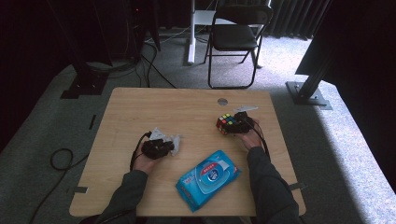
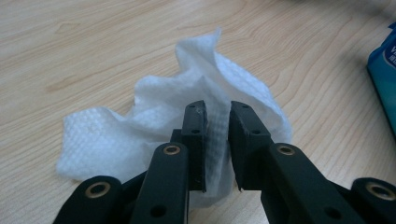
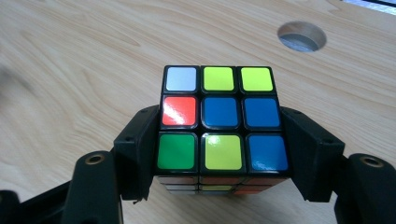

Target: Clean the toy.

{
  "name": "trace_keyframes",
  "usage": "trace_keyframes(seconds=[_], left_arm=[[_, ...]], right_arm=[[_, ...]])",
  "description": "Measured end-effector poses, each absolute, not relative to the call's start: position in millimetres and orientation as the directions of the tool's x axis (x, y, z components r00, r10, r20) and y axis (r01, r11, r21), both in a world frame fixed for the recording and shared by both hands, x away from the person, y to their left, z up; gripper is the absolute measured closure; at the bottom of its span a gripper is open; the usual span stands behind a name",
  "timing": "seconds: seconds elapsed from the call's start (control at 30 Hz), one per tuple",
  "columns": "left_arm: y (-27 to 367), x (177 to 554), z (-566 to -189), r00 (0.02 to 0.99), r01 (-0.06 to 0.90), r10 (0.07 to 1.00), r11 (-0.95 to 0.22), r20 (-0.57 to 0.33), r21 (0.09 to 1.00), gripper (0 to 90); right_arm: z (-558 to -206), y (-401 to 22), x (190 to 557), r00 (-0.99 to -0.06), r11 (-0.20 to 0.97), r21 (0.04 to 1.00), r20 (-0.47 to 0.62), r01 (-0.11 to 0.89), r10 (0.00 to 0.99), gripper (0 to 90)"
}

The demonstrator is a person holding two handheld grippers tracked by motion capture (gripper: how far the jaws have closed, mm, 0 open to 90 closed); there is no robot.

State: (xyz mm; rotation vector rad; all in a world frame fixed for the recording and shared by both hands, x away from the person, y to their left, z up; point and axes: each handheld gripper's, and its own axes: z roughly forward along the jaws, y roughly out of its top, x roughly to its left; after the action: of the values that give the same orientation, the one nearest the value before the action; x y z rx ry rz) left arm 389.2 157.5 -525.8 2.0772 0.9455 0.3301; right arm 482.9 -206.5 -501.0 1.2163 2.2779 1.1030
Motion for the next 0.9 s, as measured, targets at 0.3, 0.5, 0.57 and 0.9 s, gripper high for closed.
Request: trace_keyframes(seconds=[0.3,0.5,0.57,0.9], left_arm=[[157.3,387.8,-516.6,0.690,0.490,0.719,-0.380,-0.083,0.784,81.4],[156.1,387.7,-515.7,0.693,0.486,0.717,-0.389,-0.074,0.783,89.1],[154.6,387.2,-516.6,0.692,0.484,0.719,-0.396,-0.064,0.780,80.9],[142.8,390.9,-526.3,0.675,0.500,0.737,-0.459,0.001,0.735,49.5]], right_arm=[[-497.3,-193.9,476.4,-0.611,0.342,0.762,0.087,0.550,0.787,34.2],[-497.7,-184.7,473.0,-0.622,0.355,0.756,0.087,0.551,0.778,34.3],[-498.3,-182.8,472.1,-0.625,0.357,0.755,0.089,0.550,0.775,34.3],[-495.6,-177.0,468.9,-0.632,0.346,0.763,0.103,0.545,0.768,34.3]])
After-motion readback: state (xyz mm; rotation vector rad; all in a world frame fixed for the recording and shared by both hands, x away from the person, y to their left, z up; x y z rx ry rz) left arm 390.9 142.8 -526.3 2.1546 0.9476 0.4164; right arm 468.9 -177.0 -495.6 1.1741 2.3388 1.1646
